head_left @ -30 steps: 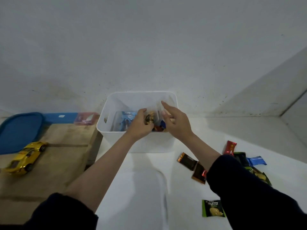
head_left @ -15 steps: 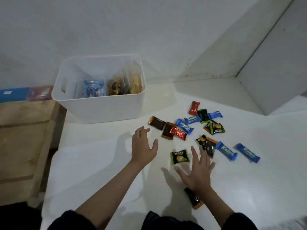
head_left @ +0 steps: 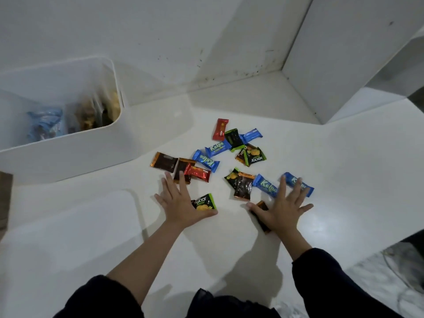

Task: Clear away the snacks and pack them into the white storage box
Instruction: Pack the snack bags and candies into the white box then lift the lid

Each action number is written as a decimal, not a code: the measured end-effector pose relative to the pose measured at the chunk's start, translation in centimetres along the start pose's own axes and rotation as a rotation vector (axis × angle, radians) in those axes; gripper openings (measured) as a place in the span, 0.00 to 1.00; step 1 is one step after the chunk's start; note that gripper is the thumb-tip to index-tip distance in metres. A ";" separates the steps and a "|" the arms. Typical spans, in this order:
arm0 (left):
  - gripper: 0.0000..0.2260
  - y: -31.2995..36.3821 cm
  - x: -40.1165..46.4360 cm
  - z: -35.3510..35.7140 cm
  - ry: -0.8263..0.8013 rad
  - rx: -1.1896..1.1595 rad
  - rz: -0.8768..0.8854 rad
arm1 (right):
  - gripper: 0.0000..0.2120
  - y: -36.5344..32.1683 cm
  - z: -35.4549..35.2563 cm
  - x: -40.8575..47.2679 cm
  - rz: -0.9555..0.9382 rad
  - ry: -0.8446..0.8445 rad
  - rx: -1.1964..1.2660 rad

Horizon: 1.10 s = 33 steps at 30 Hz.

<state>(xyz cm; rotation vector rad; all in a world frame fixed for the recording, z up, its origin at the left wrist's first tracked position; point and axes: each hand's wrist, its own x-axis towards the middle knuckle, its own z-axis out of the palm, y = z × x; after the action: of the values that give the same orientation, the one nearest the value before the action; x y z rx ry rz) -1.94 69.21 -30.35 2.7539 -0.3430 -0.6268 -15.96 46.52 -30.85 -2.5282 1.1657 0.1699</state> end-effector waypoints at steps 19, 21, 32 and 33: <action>0.36 5.2 9.4 -0.3 0.279 0.125 0.222 | 0.23 -7.7 -0.9 15.1 -0.826 0.077 0.014; 0.31 5.4 9.1 0.0 0.400 0.072 0.246 | 0.20 -7.6 -0.7 14.8 -0.811 0.107 0.014; 0.09 4.0 4.6 -4.1 0.559 -0.505 0.087 | 0.07 -13.0 -6.0 11.2 -0.387 -0.175 0.674; 0.10 3.5 3.9 -5.1 0.601 -0.544 0.091 | 0.06 -14.6 -7.0 10.0 -0.360 -0.200 0.778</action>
<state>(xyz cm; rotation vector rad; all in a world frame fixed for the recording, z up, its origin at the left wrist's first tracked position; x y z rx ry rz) 3.22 65.98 -26.30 2.2379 -0.1268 0.1361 1.38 45.61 -22.99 -1.9150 0.5272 -0.1069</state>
